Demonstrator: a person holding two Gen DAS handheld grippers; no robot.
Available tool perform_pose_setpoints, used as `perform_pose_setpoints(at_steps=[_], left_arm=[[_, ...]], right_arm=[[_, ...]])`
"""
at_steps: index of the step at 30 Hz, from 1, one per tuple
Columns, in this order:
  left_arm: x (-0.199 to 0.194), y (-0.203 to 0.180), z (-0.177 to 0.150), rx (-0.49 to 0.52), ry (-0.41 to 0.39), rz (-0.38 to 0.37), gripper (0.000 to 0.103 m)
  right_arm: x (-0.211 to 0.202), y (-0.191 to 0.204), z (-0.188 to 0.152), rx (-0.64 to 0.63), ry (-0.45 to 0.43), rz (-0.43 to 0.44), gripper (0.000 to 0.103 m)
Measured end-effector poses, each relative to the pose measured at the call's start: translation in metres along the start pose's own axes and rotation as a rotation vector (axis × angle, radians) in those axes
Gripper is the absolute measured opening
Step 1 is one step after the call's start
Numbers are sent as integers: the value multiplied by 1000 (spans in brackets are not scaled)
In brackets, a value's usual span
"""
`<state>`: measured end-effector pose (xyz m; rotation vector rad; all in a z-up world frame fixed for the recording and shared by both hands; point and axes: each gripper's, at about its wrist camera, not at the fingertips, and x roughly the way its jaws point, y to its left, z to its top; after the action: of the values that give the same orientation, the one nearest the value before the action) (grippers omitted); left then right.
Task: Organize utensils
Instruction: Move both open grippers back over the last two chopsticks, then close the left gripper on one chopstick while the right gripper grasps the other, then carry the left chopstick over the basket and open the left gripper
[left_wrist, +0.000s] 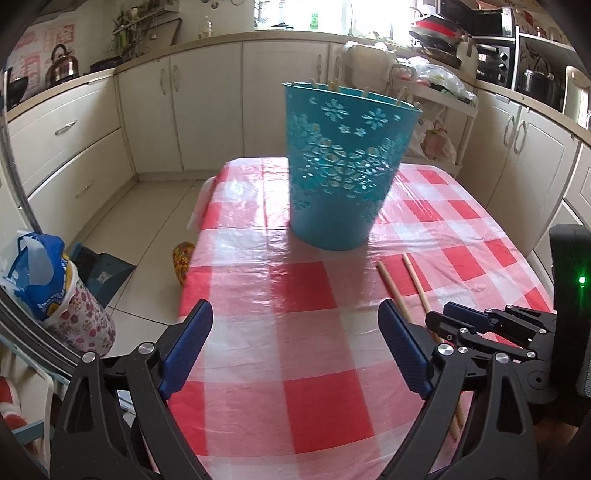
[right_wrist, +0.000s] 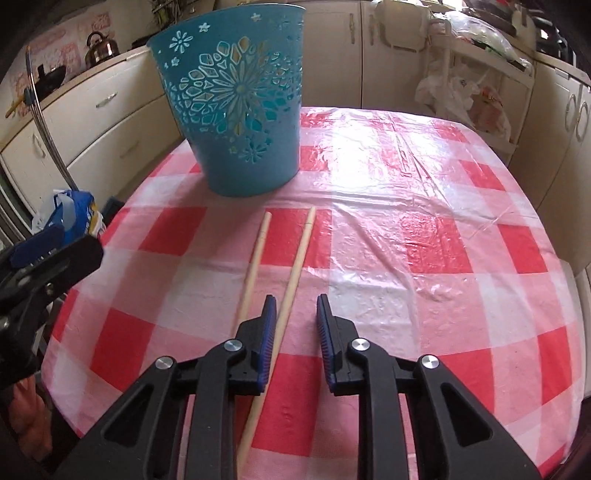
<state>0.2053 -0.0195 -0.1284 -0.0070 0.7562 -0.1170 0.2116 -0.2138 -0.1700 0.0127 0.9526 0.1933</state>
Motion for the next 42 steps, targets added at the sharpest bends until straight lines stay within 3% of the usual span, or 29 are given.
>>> perform_pose_setpoints(at_steps=[2, 7, 12, 14, 17, 19, 20, 23, 26, 27, 28, 29, 30, 33, 35, 37, 42], left_arm=[[3, -7, 3, 8, 2, -10, 87], [33, -35, 14, 40, 67, -52, 87], [65, -70, 16, 138, 114, -43, 84], [76, -79, 14, 177, 138, -37, 73], [86, -83, 12, 197, 185, -103, 44], [88, -84, 14, 218, 191, -145, 14], [90, -83, 14, 230, 196, -176, 11], [93, -80, 15, 263, 216, -233, 9], [94, -86, 17, 349, 237, -232, 10], [96, -88, 18, 364, 245, -218, 15], [97, -89, 21, 371, 247, -197, 32], [98, -89, 23, 377, 241, -146, 39], [100, -89, 23, 373, 237, -138, 41], [99, -91, 22, 357, 231, -170, 7], [93, -93, 19, 365, 213, -172, 5], [78, -83, 22, 295, 183, -223, 4], [7, -41, 59, 192, -3, -276, 4]], right_arm=[[-1, -3, 0, -11, 3, -20, 23], [-11, -20, -7, -7, 18, -43, 10], [-22, -42, -16, 30, 27, -19, 10], [-23, -51, -14, 57, 29, -14, 10], [-20, -56, -6, 74, 20, -20, 21], [-15, -54, -1, 68, 20, -23, 23], [-12, -54, 2, 65, 18, -27, 23], [-6, -52, 9, 44, 21, -39, 23], [-4, -45, 12, -15, 35, -30, 14], [-3, -42, 12, -34, 41, -29, 14], [-2, -40, 12, -50, 44, -34, 14], [-1, -38, 14, -75, 51, -40, 14], [-1, -38, 15, -86, 58, -42, 14], [0, -33, 15, -107, 62, -51, 10], [-1, -34, 14, -87, 55, -45, 6], [-4, -43, 11, -4, 35, -4, 6], [-9, -71, 8, 204, -30, 97, 6]])
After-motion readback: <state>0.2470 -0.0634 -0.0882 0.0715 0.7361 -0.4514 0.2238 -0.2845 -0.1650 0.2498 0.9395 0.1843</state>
